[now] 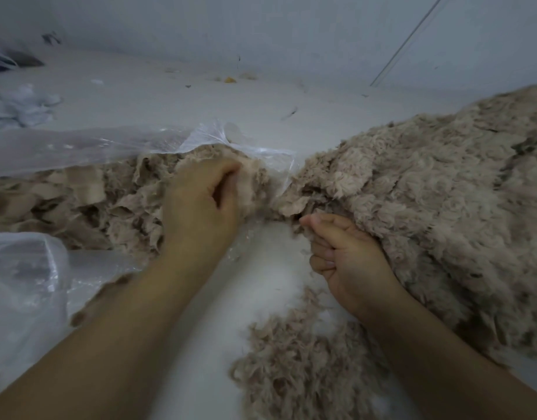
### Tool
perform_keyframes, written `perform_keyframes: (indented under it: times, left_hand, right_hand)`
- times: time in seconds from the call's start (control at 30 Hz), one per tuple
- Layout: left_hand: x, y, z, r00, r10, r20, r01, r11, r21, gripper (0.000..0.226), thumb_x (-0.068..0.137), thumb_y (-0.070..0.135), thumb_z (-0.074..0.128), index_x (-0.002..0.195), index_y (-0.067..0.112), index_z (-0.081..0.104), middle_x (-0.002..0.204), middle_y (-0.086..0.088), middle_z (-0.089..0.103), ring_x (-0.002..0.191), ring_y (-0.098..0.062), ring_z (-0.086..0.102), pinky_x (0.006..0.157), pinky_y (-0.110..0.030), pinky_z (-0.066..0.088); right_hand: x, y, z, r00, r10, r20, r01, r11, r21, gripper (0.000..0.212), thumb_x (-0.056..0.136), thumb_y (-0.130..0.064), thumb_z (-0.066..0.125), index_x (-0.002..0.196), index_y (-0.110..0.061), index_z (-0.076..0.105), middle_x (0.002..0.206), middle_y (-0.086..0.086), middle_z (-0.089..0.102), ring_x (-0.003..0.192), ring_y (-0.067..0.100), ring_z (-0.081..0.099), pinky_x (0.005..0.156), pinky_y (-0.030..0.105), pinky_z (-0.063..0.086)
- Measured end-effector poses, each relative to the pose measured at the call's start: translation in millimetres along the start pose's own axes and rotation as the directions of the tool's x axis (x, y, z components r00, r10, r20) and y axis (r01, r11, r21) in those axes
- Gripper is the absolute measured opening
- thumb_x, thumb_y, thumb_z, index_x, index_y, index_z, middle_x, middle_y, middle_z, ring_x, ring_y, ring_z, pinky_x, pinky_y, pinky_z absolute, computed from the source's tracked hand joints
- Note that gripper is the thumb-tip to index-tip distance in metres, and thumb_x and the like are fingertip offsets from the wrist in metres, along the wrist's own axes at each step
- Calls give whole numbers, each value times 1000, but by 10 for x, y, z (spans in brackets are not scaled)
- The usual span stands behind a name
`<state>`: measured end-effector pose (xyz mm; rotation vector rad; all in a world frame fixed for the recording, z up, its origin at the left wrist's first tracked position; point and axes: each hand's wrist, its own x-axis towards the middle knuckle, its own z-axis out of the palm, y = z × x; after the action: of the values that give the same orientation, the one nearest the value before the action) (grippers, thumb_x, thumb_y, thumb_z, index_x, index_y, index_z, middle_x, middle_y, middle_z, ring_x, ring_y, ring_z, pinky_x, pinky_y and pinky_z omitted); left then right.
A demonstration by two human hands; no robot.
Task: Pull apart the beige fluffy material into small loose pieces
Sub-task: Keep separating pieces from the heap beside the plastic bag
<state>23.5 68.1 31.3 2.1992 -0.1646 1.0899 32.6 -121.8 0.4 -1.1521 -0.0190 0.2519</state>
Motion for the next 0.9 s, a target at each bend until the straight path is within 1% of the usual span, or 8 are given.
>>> perform_keyframes:
  times: [0.1,0.2,0.33,0.4,0.5,0.57,0.7,0.9]
  left_hand:
    - [77,-195,-92,982,-69,177,-41,834,550,21,90,13,55,85,-1,69,91,-18,60,97,-39,48,73,-46,37]
    - [24,-79,-54,965,-151,216,-28,757,653,27,84,19,49,78,-2,67,101,-24,51,102,-42,41,77,-48,30]
    - [-13,129,101,954,185,235,-260,901,348,8,71,5,57,73,2,64,99,-21,56,93,-36,46,76,-42,35]
    - [-97,203,208,879,191,437,-290,941,172,17,73,13,56,78,9,72,112,-14,57,103,-31,40,85,-39,34]
    - [-172,169,312,774,78,629,-222,963,153,29,88,16,49,103,19,73,138,0,49,113,-27,35,95,-45,35]
    - [-155,135,336,799,115,590,-173,984,43,30,91,7,51,110,18,70,124,6,60,108,-23,45,93,-41,39]
    - [-157,252,268,930,-6,367,80,979,-187,13,82,2,72,87,12,78,85,9,70,86,-5,61,78,-9,45]
    - [-264,333,268,925,-166,341,278,908,-313,13,76,10,82,71,16,71,66,4,66,61,-9,61,56,-22,51]
  right_hand:
    - [4,0,7,1000,12,-12,-12,1000,9,15,100,-11,49,97,-7,63,48,-11,42,39,2,27,37,14,26]
    - [14,-4,12,1000,18,-14,-18,999,27,16,101,-11,48,98,-7,63,48,-10,38,39,2,27,36,15,26]
    - [9,-5,12,1000,11,-3,-11,999,44,18,101,-12,46,94,-7,62,49,-9,39,38,2,28,35,14,25]
    - [7,-2,5,1000,6,-1,-6,999,48,20,101,-13,46,91,-7,62,49,-8,39,38,2,28,35,15,26]
    - [7,6,1,1000,0,4,0,999,52,19,102,-13,46,92,-8,61,50,-8,39,39,2,28,35,15,26]
    - [9,7,-5,1000,-7,11,7,998,59,17,101,-13,46,95,-11,62,50,-8,40,39,3,28,35,15,26]
    - [30,21,-33,999,-13,32,11,998,57,21,101,-12,47,106,-20,66,53,-7,37,42,5,27,38,17,28]
    - [31,29,-47,997,-7,70,12,998,-60,28,101,-8,44,112,-22,66,51,-8,35,42,5,26,39,18,27]
